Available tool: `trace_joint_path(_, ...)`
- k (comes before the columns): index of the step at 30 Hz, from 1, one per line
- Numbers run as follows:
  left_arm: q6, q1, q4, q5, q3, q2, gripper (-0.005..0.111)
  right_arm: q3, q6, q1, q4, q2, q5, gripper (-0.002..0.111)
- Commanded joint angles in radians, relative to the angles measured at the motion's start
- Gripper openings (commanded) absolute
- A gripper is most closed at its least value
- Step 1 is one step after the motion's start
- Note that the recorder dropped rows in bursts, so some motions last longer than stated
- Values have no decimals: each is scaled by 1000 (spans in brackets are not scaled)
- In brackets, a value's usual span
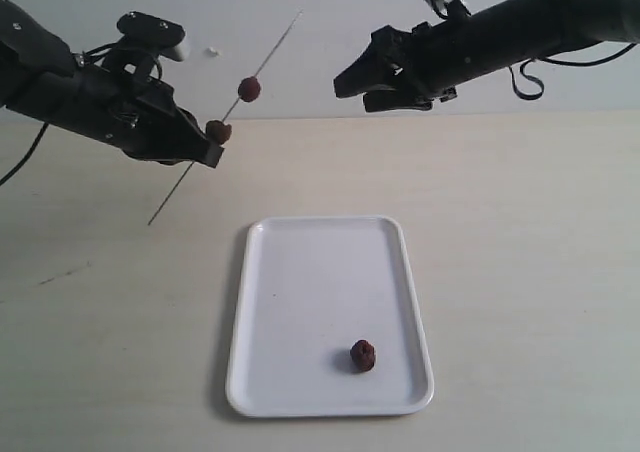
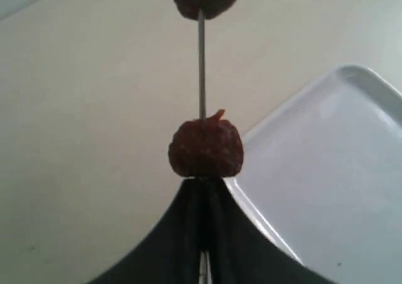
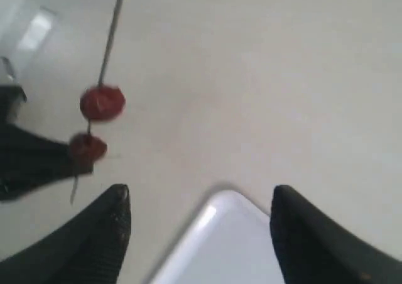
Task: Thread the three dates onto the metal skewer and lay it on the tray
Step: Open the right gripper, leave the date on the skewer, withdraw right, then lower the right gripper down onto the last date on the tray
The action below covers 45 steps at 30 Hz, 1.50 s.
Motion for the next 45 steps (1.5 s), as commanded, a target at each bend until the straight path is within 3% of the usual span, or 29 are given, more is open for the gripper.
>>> trace_joint_path(1, -10, 47, -66, -23, -8, -13, 0, -3, -81, 9, -241, -79, 55, 62)
trace_joint_path(10, 12, 67, -69, 120, -8, -72, 0, -1, -150, 155, -657, -119, 119, 62)
trace_joint_path(12, -34, 95, -58, 153, -8, -72, 0, -1, -141, 231, -823, -104, 168, 62)
trace_joint_path(16, -102, 147, 14, 207, -8, -72, 0, -1, -137, 320, -931, -82, 190, 62)
trace_joint_path(23, -111, 196, 16, 248, -8, -72, 0, -1, -171, 421, -974, -61, 190, 62)
trace_joint_path(37, -111, 196, 16, 248, -8, -72, 0, 174, 238, 432, -966, -55, 190, 65)
trace_joint_path(45, -111, 196, 14, 256, -8, -72, 0, 214, 429, 442, -853, -55, 190, 64)
